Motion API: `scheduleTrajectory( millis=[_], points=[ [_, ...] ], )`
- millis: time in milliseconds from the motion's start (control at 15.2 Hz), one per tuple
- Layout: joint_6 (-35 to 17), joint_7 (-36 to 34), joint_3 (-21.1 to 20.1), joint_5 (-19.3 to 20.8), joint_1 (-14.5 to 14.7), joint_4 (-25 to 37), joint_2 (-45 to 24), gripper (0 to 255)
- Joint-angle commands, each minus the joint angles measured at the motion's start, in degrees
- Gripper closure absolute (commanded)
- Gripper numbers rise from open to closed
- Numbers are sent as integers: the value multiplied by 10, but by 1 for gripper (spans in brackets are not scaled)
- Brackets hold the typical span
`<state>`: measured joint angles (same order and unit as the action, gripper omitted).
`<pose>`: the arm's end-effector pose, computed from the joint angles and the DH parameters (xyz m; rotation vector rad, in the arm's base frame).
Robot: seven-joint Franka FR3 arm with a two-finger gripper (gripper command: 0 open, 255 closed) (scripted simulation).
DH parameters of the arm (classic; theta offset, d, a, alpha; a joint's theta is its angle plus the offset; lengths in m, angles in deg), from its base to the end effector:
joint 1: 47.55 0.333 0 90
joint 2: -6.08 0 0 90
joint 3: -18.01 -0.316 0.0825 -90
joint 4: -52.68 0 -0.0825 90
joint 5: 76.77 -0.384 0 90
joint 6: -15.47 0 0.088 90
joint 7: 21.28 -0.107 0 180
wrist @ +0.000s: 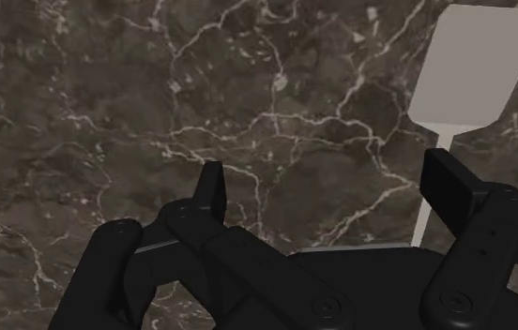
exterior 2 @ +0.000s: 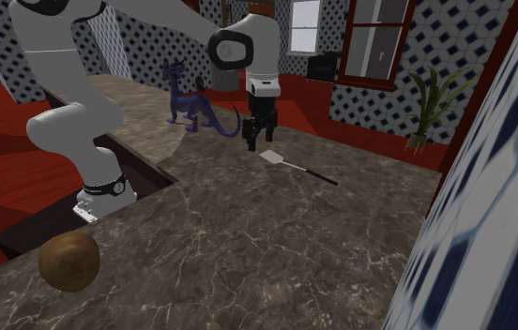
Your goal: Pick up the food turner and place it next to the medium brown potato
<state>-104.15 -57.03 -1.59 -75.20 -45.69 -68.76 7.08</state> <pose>0.4995 0.1954 0.4182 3.0867 -0.3656 0.0010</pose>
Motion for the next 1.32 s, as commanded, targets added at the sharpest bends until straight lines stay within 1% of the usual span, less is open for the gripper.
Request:
scheduleTrajectory(
  millis=[0,264,528,990,1254],
  points=[
    [-14,-39,-6,20,5,37,-47,0],
    [-27,-106,-6,61,23,119,-134,0],
    [-27,-158,3,95,47,208,-215,0],
    [-69,-166,10,108,50,191,-242,0],
    [-73,-167,11,109,51,190,-244,0]
  ],
)
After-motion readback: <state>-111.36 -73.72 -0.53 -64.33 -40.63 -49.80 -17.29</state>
